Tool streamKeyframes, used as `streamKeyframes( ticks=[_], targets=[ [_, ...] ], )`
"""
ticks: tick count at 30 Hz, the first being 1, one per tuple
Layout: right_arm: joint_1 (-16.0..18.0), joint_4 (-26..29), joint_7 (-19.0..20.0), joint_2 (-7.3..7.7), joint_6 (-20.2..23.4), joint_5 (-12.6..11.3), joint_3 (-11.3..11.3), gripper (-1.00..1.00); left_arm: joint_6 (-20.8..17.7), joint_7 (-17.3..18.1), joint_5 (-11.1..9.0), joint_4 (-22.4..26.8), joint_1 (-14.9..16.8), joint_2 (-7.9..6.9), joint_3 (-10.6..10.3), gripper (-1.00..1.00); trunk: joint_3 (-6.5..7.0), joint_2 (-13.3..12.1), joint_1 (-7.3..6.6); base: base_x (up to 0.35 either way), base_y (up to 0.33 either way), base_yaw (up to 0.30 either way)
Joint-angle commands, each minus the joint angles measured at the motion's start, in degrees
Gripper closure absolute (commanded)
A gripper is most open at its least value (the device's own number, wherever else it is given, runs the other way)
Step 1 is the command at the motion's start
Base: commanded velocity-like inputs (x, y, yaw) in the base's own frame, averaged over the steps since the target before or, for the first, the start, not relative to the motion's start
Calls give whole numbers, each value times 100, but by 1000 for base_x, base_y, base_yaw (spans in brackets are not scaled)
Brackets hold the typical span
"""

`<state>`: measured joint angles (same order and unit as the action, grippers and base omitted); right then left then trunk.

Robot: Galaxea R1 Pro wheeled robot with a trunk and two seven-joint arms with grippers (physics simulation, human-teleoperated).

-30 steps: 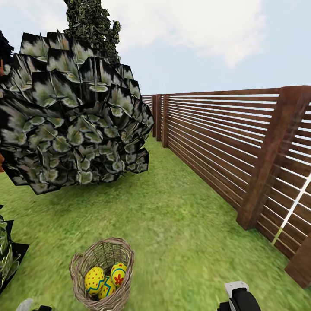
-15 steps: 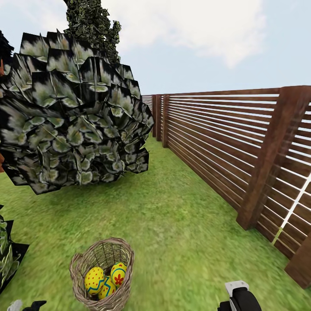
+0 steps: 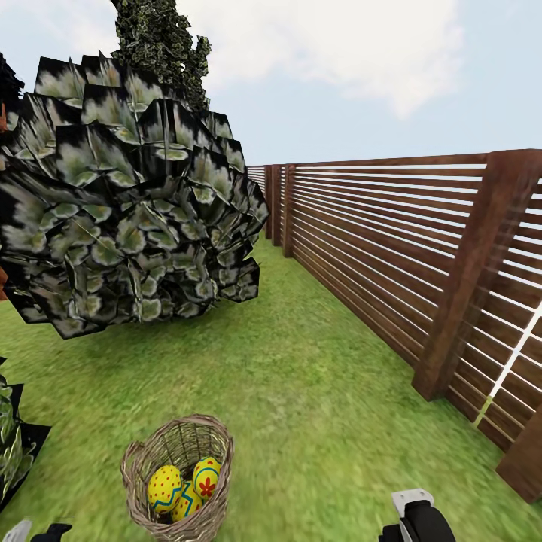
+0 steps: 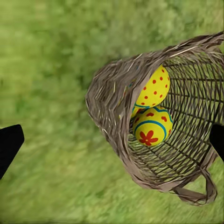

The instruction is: Take the three Easter eggs out of the wicker basket on the lawn in the garden, then place them on the lawn next to a single tree (choose any tree) so that all three eggs are next to the same tree and none are left in the basket.

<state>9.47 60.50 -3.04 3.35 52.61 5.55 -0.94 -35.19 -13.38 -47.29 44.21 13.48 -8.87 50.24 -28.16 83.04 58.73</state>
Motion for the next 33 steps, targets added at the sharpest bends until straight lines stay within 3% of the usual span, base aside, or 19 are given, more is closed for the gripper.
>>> streamKeyframes(
  ticks=[1,11,14,22,33],
  targets=[
    [3,5,13,1,30,42,-11,-100,-18,-114,-61,9,4,1,12,-100,-6,4,0,0,0,0],
    [2,5,12,-1,30,42,-12,-100,-24,-230,45,1,6,-15,-140,-100,-6,4,0,0,0,0],
    [2,5,8,-7,30,42,-19,-100,-21,-221,53,0,4,5,-308,-100,-6,4,0,0,0,0],
    [4,-2,5,-8,30,42,-20,-100,-18,-71,38,-42,3,10,-323,-100,-6,4,0,10,-12,0],
    [2,-3,12,0,30,42,-12,-100,-32,16,36,-64,6,47,-322,-100,-6,4,0,166,-217,0]
  ],
)
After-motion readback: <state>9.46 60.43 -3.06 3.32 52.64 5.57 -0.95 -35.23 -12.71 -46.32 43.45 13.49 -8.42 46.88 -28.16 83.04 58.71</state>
